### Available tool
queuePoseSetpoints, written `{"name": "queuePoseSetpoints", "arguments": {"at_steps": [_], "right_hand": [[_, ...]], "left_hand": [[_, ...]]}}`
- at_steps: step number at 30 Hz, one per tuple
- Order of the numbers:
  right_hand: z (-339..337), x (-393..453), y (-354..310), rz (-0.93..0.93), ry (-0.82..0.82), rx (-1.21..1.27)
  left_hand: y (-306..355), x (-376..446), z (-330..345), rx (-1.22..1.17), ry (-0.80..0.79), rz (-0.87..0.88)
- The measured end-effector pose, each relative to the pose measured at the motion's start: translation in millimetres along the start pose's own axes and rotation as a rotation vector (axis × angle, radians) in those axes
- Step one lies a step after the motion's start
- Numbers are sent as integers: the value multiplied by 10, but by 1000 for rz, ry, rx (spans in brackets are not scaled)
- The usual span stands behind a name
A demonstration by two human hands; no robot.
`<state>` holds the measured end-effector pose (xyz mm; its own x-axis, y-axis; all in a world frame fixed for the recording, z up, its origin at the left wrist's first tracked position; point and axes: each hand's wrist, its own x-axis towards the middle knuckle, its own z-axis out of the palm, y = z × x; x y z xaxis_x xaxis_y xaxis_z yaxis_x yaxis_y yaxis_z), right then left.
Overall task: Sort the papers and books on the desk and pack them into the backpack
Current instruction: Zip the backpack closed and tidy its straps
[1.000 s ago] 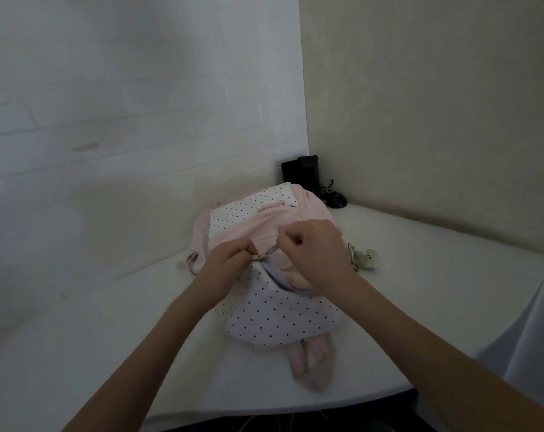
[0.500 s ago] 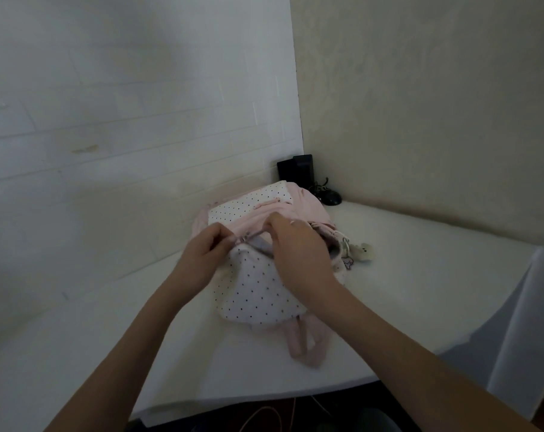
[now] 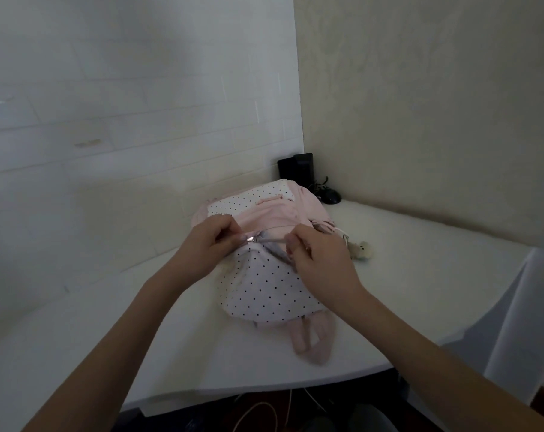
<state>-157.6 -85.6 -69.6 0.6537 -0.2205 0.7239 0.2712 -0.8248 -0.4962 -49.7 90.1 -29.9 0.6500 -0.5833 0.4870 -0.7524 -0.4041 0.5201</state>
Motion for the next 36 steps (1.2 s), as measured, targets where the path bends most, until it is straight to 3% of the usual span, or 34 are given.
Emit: {"name": "queuePoseSetpoints", "arguments": {"at_steps": [4,9,13,17,19,22,24,27,31,36], "right_hand": [[180,-148,128,139,-238,-24],[333,-199,244,150,-396,-56],[238,-114,196,160,-328,-156],[48,16,72,65,-139,54],[9,51,17,27,-193,23],[111,78,-64,125,-317,-79],[203,95,-104,87,-304,-108],[223,108,-85,46,-214,62],[-79,156,240,165,-42,35],[-360,71,1054,508,36,46]], "left_hand": [[-26,-188,258,144,105,91],[-136,-329,401,192,-156,-45],[-183,-317,510,338,-94,-4],[-180,-258,478,259,72,58],[-110,-225,450,179,161,89],[11,-209,447,109,254,94],[33,-214,462,100,292,71],[-27,-235,450,143,360,4],[-153,-242,253,175,431,-113],[-370,-336,73,279,396,-159]]}}
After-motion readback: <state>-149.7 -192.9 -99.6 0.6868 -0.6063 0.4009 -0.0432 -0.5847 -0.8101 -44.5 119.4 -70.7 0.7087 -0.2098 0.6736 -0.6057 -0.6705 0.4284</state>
